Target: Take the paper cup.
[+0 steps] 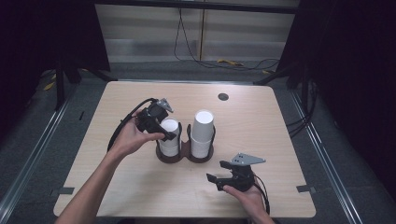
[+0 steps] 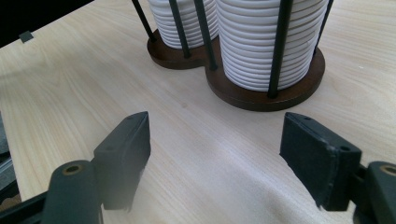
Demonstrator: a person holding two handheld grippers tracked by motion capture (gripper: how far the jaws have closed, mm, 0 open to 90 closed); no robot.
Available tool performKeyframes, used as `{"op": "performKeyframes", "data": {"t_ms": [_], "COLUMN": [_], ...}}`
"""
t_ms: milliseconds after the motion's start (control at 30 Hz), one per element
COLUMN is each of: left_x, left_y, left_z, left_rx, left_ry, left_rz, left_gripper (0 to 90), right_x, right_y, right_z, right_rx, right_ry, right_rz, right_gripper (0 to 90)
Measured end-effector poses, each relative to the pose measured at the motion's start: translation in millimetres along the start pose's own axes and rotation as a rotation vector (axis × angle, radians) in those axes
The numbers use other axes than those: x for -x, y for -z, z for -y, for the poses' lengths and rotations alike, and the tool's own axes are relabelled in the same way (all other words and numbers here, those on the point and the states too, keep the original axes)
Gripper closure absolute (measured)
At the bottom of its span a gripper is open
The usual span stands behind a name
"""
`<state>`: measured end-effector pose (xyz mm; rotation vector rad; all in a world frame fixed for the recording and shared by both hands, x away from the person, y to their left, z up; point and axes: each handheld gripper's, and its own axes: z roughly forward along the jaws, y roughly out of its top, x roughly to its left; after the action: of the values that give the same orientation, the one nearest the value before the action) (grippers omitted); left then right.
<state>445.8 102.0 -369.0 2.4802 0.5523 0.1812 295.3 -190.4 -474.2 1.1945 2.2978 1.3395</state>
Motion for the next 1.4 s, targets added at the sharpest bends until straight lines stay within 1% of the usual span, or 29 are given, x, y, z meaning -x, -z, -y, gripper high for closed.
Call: {"op": "performKeyframes", "data": {"t_ms": [33,167,200,233,333,367,400,433,500,533,600,667,700,733,833,867,900,1000,1133,1233,1300,1333,1400], "left_x": [0.3,-1.3,-1.5,-1.0,-1.8,-1.9,-2.0,-1.1,-1.3,-1.4,-1.3,-1.7,-1.4,-1.7,-0.4,0.7,1.4,2.4,1.2,1.4,0.4,0.8,0.6], "left_y": [0.7,7.0,8.6,9.2,12.5,13.2,14.1,14.1,15.7,16.8,18.9,20.9,21.7,22.8,26.4,26.8,28.0,30.3,34.1,37.4,39.2,39.8,41.2], "left_z": [0.1,1.4,1.8,2.5,3.6,4.1,4.2,4.3,4.1,4.1,4.0,3.7,3.5,3.0,0.9,0.3,-0.8,-2.3,-2.8,-2.6,-2.2,-1.8,-1.7], "left_rx": [0.010,0.021,0.020,0.032,0.049,0.062,0.061,0.073,0.073,0.071,0.086,0.093,0.093,0.091,0.094,0.097,0.086,0.097,0.096,0.112,0.117,0.136,0.143], "left_ry": [0.007,0.007,-0.001,0.008,0.014,0.012,0.008,0.017,0.006,0.007,0.015,0.014,0.018,0.007,0.002,0.009,0.000,0.003,0.001,0.007,0.003,0.016,0.015], "left_rz": [-0.004,0.002,0.000,0.000,0.000,-0.001,0.003,0.004,-0.001,-0.002,-0.006,-0.005,-0.006,-0.006,-0.013,-0.014,-0.020,-0.020,-0.016,-0.015,-0.015,-0.013,-0.011], "left_gripper": [32.2,32.3,32.3,32.3,32.3,32.3,32.3,32.3,32.3,32.4,32.3,32.4,32.4,32.4,32.4,32.4,32.4,32.4,32.5,32.5,32.5,32.5,32.5], "right_x": [0.2,0.0,0.1,-0.1,-0.1,-0.2,-0.4,-0.3,0.0,0.0,-0.2,-0.4,-0.3,0.0,0.0,-0.1,-0.3,-0.4,-0.3,-0.4,-0.5,-0.8,-0.9], "right_y": [0.0,0.0,0.0,0.0,-0.2,-0.2,-0.1,0.0,0.0,0.0,-0.1,0.1,0.2,0.2,0.0,-0.1,-0.2,-0.4,-0.3,-0.4,-0.6,-0.6,-0.5], "right_z": [0.0,0.0,0.0,-0.1,-0.1,-0.1,-0.1,-0.1,-0.1,-0.1,-0.1,-0.1,-0.1,-0.1,-0.1,-0.1,-0.2,0.0,0.0,0.0,-0.1,-0.1,-0.1], "right_rx": [-0.001,0.000,-0.001,0.000,0.000,0.000,-0.001,-0.001,-0.001,-0.002,-0.001,-0.001,-0.001,-0.002,-0.002,-0.002,-0.001,-0.003,-0.002,-0.002,-0.003,-0.002,-0.001], "right_ry": [0.002,0.000,0.001,-0.002,0.002,0.002,-0.002,-0.001,0.000,0.000,-0.002,-0.002,-0.002,0.000,-0.001,-0.001,0.000,0.003,0.003,0.003,0.002,0.003,0.004], "right_rz": [-0.001,-0.001,-0.001,-0.001,-0.001,-0.001,0.000,0.000,0.000,0.001,0.000,0.000,0.001,0.001,0.001,0.000,-0.001,-0.001,0.000,0.000,0.000,-0.002,-0.003], "right_gripper": [24.5,24.5,24.5,24.5,24.5,24.5,24.5,24.5,24.5,24.5,24.5,24.5,24.4,24.5,24.5,24.5,24.5,24.5,24.5,24.5,24.5,24.5,24.6]}}
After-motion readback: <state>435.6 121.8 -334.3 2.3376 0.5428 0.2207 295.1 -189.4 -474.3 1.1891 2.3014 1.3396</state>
